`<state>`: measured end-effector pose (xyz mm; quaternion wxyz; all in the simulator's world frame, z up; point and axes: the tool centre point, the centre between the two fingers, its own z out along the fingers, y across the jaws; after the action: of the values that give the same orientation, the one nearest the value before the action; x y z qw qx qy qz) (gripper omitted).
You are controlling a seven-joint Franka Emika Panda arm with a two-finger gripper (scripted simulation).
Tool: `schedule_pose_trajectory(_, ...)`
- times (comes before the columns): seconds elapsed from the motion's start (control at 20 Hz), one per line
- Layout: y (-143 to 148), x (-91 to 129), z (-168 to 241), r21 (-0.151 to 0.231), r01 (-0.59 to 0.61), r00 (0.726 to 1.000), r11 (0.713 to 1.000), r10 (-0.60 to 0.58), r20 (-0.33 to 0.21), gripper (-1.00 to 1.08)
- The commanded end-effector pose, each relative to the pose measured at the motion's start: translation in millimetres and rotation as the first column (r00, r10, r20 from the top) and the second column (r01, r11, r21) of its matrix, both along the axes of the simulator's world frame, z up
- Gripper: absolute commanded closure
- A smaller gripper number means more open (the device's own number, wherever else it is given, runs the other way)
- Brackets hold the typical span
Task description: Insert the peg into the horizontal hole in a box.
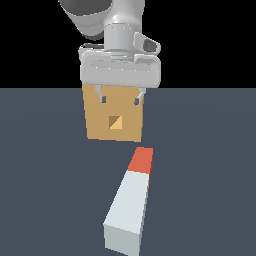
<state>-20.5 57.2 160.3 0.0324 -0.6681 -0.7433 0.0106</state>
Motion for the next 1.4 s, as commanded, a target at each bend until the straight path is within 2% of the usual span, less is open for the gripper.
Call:
schedule_pose_trajectory(0.0,0,0,0,0.0,0.0,1.0,1.0,0.0,0.0,-0.92)
schedule_pose_trajectory(0.15,-5,1,-3,-0.001,0.009,1.0,1.0,-0.009,0.002,-0.92)
schedule_pose_trajectory(0.35,-28,8,-13,-0.007,0.052,0.999,0.999,-0.052,0.008,-0.92)
schedule_pose_trajectory(0.6,-82,19,-38,-0.018,0.151,0.988,0.988,-0.15,0.025,-0.92)
schedule_pose_trajectory(0.8,-140,25,-63,-0.027,0.252,0.967,0.967,-0.25,0.043,-0.92)
schedule_pose_trajectory(0.95,-172,26,-77,-0.029,0.308,0.95,0.951,-0.307,0.053,-0.92)
schedule_pose_trajectory(1.15,-200,26,-88,-0.03,0.356,0.933,0.934,-0.354,0.062,-0.92)
schedule_pose_trajectory(1.35,-209,26,-91,-0.029,0.372,0.927,0.928,-0.369,0.065,-0.92)
